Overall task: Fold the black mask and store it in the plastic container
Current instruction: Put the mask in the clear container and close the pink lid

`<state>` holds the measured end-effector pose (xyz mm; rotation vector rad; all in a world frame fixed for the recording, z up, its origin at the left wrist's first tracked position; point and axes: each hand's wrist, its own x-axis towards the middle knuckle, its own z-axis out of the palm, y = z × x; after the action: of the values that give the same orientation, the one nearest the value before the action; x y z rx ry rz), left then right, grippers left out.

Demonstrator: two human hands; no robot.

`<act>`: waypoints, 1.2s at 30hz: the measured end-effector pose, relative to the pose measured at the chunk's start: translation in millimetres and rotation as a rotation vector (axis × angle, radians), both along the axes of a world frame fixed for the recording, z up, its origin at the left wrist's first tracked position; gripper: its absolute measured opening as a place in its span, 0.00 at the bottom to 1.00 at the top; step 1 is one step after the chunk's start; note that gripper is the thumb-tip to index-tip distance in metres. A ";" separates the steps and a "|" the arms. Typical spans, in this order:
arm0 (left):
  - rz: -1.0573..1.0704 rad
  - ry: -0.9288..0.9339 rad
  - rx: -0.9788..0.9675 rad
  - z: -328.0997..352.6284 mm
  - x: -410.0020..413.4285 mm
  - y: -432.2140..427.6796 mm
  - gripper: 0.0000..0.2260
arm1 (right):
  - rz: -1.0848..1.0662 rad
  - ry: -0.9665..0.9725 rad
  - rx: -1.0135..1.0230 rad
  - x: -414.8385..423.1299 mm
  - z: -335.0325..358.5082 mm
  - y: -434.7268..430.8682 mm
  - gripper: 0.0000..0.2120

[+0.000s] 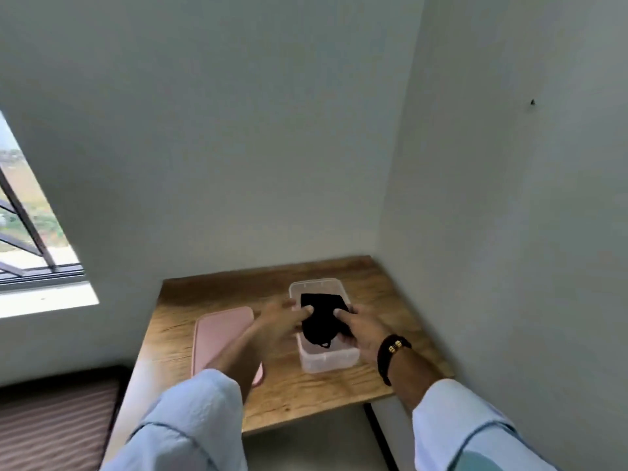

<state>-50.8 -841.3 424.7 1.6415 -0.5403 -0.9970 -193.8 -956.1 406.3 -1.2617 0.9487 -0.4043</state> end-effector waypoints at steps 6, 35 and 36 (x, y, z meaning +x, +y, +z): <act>0.187 -0.095 0.217 -33.9 -2.9 -66.6 0.25 | 0.086 0.202 -0.143 21.9 -28.7 -64.4 0.02; 0.492 -0.495 0.909 -99.5 99.7 47.5 0.20 | 0.578 0.155 -0.712 129.1 -40.5 18.5 0.12; 0.472 -0.456 0.952 -105.1 102.3 59.6 0.19 | 0.634 0.209 -0.665 137.8 -50.0 37.7 0.13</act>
<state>51.5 -781.7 319.7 2.7132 0.1005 -0.5173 -56.0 -918.4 356.3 -2.1563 0.5376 -0.0753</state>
